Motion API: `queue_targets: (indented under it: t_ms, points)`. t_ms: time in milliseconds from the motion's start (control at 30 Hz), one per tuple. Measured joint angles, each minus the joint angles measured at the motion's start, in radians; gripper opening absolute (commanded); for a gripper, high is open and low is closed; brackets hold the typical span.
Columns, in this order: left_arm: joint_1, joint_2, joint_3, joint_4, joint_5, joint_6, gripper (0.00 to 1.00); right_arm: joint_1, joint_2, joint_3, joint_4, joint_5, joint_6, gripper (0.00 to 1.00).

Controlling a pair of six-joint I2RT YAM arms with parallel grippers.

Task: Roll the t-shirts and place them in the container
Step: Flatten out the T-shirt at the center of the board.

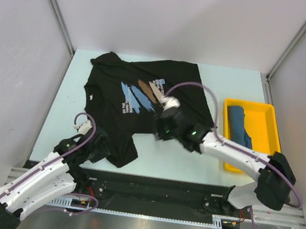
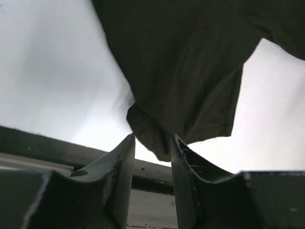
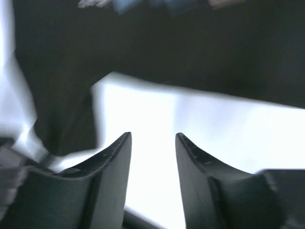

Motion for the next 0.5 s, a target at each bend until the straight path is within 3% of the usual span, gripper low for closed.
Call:
queue_targets:
  t_ms: [67,133,367,500]
  points:
    - [0.000,-0.004,0.000,-0.022,-0.003,-0.027,0.36,0.150,0.053,0.001,0.053,-0.010,0.002,0.35]
    - [0.000,-0.003,0.000,-0.042,-0.013,-0.051,0.33,0.247,0.133,0.009,0.094,-0.020,0.005,0.35]
    - [0.000,0.014,-0.018,-0.047,-0.021,-0.104,0.31,0.395,0.410,0.109,0.103,0.015,0.003,0.34]
    - [0.000,0.045,-0.040,-0.031,-0.028,-0.122,0.37,0.434,0.474,0.166,0.092,0.061,0.001,0.37]
